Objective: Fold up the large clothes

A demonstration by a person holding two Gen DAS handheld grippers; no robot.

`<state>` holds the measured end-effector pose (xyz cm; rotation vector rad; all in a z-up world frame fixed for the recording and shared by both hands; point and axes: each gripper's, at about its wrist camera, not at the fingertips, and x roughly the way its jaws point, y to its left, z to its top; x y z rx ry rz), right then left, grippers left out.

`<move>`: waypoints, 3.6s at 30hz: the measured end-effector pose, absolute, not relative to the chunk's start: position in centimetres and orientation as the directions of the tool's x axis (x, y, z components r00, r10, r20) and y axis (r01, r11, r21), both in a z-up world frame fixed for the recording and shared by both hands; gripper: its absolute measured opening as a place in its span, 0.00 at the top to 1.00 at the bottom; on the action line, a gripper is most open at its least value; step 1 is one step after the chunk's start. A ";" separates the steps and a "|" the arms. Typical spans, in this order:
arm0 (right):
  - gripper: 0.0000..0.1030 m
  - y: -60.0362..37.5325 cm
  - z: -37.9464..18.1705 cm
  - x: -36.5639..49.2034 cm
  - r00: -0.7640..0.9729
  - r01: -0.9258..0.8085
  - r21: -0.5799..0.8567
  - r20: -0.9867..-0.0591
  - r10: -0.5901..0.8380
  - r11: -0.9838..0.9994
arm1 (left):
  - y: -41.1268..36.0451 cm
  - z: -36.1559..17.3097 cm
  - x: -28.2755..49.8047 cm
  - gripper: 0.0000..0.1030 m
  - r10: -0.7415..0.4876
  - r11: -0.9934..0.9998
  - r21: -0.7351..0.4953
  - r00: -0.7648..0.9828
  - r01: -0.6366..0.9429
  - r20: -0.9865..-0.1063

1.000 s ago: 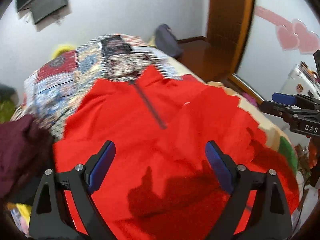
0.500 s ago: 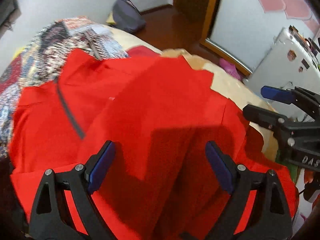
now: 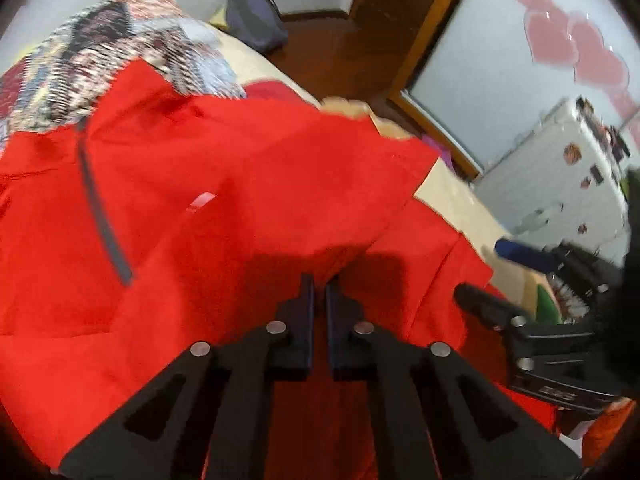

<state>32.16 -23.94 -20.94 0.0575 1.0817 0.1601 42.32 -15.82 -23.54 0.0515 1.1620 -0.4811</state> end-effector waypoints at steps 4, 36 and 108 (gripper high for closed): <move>0.40 -23.6 -20.9 32.2 0.450 -0.112 0.110 -0.881 0.149 0.988 | -12.3 -19.0 41.3 0.98 -0.341 0.913 -0.192 0.416 0.361 -0.843; 0.33 -13.3 -23.1 31.2 0.356 -0.333 0.109 -0.905 0.232 0.937 | 17.1 -22.4 25.6 0.72 0.030 0.957 -0.114 0.481 -0.268 -0.876; 0.87 -8.8 -12.5 45.8 0.521 -0.381 0.237 -0.743 0.420 0.893 | 5.6 -13.6 45.6 0.95 -0.151 0.979 -0.031 0.618 0.201 -0.772</move>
